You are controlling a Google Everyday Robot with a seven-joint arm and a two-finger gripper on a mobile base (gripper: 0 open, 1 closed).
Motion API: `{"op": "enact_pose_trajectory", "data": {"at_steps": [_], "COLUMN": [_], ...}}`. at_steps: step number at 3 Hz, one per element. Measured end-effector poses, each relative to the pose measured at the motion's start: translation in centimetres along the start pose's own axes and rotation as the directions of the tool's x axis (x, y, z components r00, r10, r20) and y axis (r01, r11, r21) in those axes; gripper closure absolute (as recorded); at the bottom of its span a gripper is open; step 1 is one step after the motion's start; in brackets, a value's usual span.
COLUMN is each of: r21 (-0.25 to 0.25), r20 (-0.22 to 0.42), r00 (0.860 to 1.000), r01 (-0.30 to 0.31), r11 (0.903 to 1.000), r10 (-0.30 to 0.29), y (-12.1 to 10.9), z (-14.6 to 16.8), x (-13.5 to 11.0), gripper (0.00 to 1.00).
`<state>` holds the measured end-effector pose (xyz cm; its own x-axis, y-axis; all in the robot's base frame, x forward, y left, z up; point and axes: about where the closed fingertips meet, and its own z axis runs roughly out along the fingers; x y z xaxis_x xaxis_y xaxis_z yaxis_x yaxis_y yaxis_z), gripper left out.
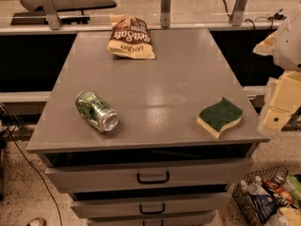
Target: Place green can upright
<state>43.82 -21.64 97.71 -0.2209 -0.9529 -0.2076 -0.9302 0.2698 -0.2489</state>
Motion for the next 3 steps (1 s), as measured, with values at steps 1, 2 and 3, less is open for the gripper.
{"op": "enact_pose_trajectory", "data": {"at_steps": [1, 2, 3], "r21": [0.000, -0.029, -0.087], "r20": [0.000, 0.033, 0.050], "r00": [1.000, 0.999, 0.999], "r01": [0.000, 0.012, 0.013], "r11": [1.0000, 0.9995, 0.9961], "r10": [0.000, -0.011, -0.008], "y": [0.0, 0.6, 1.4], "z": [0.0, 2.4, 6.6], "x": [0.0, -3.4, -8.2], "gripper": [0.00, 0.00, 0.00]}}
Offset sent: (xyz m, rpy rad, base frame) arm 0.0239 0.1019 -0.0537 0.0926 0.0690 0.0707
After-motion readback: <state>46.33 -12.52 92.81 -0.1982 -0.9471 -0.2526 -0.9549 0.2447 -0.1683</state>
